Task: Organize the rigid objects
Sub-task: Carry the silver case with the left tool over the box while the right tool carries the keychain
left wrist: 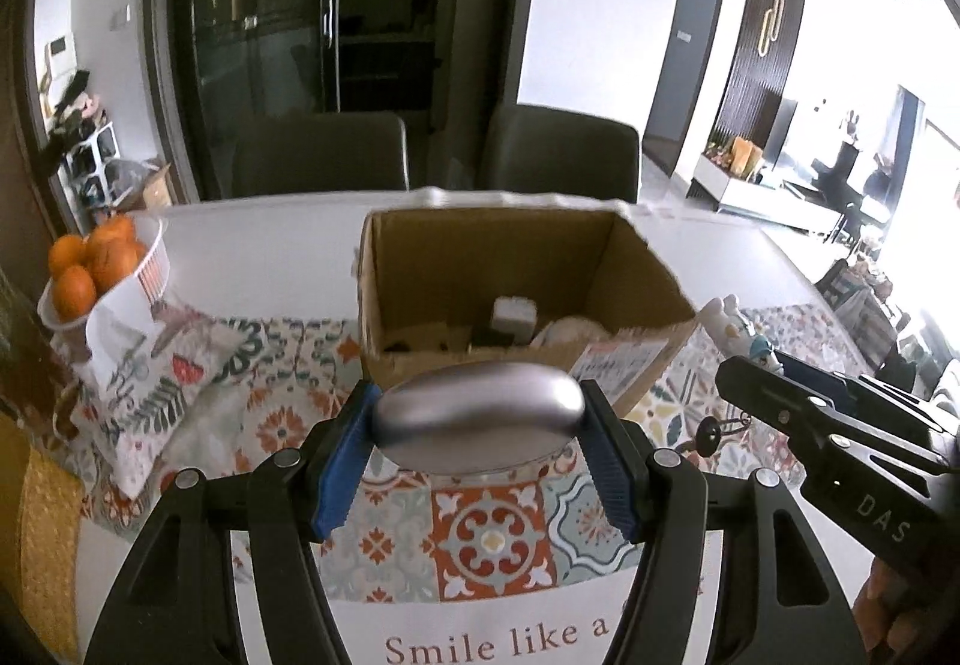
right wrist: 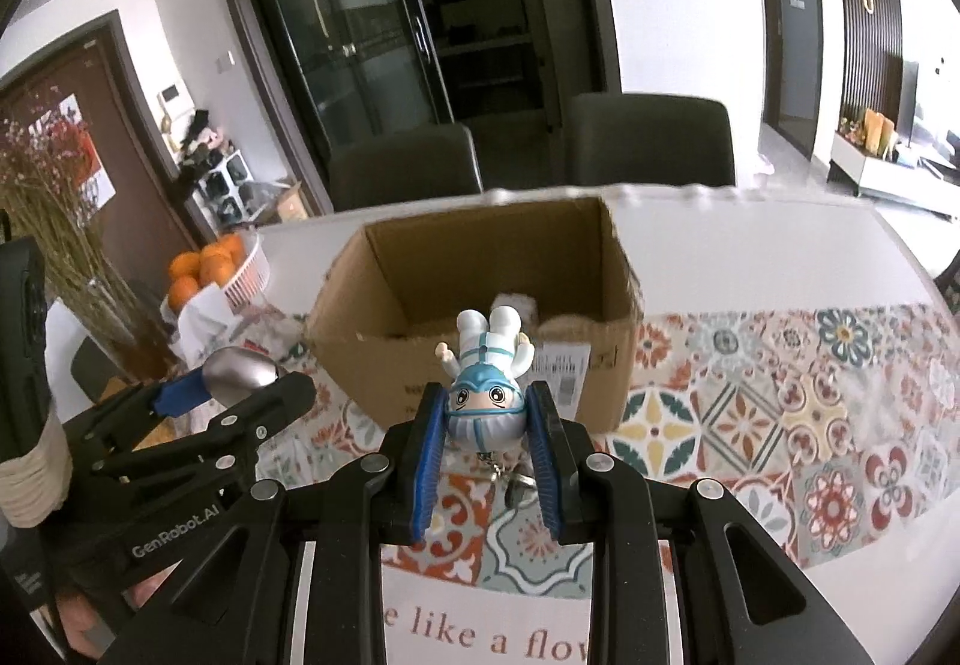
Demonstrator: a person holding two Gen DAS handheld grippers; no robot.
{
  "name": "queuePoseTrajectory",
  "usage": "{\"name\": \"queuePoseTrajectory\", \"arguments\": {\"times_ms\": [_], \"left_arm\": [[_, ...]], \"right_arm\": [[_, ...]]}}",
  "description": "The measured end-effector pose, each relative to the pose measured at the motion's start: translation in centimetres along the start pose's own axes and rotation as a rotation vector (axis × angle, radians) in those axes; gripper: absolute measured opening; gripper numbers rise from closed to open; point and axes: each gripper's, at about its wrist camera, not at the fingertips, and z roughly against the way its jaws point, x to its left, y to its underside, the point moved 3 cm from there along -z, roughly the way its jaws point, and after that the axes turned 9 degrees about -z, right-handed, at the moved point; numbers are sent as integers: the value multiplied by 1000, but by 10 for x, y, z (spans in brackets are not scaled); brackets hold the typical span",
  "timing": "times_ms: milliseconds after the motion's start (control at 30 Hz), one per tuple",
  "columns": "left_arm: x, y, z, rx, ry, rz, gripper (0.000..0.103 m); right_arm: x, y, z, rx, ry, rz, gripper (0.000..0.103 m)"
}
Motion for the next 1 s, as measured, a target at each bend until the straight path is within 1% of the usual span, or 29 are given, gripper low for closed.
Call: {"name": "queuePoseTrajectory", "arguments": {"times_ms": [300,533,800,900,1000], "left_arm": [[5,-35,5,-61,-4,-32,65],[14,-58,-3,-87,-9,-40,65],[26,-80,-22,-71,-10,-31,65],[27,-85,-31,-54,-11,-34,65],[29,-86,-44,-20,-3,-31,65]], "right_arm": [[8,-28,4,-49,-33,14,28],[16,-55,-4,-74,-48,39,27],[20,-84,-25,-74,-51,65,27],[21,-91,-34,-61,-47,75,28],[19,-96,-49,-35,-39,80,28]]}}
